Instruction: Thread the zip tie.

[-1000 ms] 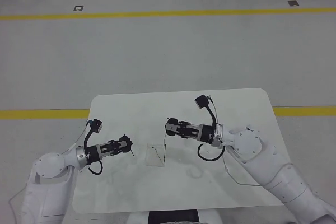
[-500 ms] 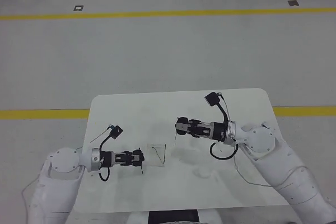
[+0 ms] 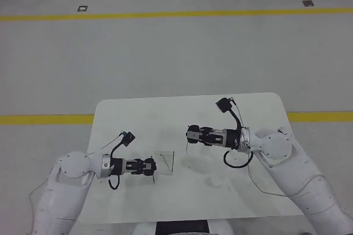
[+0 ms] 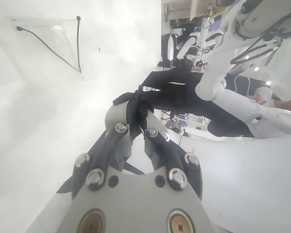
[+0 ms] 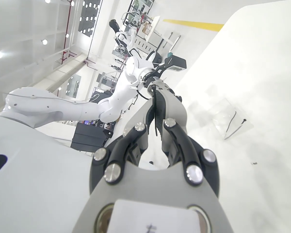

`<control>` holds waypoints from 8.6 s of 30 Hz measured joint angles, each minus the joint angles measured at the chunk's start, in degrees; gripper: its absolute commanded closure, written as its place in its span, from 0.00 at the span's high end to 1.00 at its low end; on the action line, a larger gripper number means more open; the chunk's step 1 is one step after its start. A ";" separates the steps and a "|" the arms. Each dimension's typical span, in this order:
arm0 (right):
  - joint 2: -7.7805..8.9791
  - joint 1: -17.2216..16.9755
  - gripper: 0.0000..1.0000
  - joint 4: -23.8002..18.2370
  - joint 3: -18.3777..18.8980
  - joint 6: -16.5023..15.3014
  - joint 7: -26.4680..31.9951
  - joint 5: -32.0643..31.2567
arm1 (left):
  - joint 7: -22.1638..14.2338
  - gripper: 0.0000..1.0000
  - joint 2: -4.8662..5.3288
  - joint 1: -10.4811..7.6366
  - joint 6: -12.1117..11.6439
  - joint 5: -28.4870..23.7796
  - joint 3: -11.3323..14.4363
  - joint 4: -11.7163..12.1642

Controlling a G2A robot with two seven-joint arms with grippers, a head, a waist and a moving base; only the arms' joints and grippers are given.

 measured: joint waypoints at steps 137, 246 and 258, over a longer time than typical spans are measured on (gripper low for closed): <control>-17.44 9.15 0.00 12.48 2.85 0.00 27.77 10.35 | -0.45 0.00 12.70 -16.04 9.25 -48.21 30.94 2.31; -16.41 4.68 0.00 3.85 6.40 0.00 27.48 5.69 | -0.02 0.00 14.90 -18.87 9.25 -56.25 36.36 3.41; -17.36 5.11 0.00 5.10 6.39 0.00 28.26 4.76 | -0.02 0.00 14.90 -18.87 9.25 -56.25 36.36 3.41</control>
